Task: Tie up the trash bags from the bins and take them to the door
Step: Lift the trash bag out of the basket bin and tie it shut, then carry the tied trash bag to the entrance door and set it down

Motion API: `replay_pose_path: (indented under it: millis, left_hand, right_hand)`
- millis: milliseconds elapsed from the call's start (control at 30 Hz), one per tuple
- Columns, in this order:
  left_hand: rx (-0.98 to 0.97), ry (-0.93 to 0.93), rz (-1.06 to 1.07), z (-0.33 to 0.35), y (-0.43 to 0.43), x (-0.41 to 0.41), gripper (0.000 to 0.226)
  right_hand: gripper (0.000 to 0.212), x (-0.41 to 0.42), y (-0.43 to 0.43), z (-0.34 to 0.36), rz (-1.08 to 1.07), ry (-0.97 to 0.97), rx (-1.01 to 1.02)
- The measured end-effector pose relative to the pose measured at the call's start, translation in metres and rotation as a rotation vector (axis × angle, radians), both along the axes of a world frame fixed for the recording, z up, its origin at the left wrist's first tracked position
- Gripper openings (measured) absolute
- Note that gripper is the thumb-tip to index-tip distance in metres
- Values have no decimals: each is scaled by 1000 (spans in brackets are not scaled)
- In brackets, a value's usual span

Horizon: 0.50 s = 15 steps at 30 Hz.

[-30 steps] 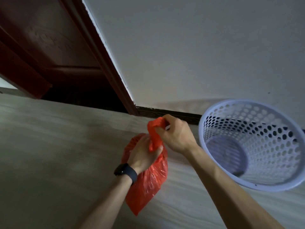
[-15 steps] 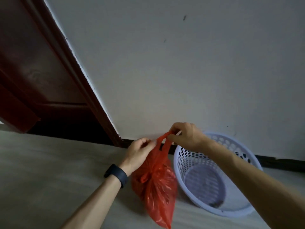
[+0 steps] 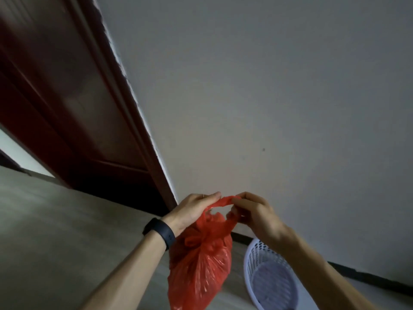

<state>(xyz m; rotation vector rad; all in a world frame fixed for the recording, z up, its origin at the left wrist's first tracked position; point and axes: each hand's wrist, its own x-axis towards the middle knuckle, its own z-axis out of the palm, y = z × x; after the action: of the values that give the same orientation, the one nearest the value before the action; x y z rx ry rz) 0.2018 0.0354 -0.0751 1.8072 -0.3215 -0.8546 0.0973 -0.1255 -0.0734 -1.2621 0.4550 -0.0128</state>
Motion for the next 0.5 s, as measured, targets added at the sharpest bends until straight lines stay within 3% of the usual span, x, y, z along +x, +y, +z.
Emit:
replay_pose_path:
  millis: [133, 233, 333, 500]
  left_hand:
    - [-37, -11, 151, 115, 22, -3, 50]
    - [37, -108, 133, 194, 52, -6, 50]
    - [97, -80, 86, 283, 89, -6, 56]
    - [175, -172, 187, 404, 171, 8, 25]
  right_hand:
    - [15, 12, 22, 113, 56, 34, 157]
    - [33, 16, 37, 203, 345, 94, -42]
    - [38, 25, 62, 301, 536, 132, -264]
    - [38, 46, 117, 431, 437, 111, -389]
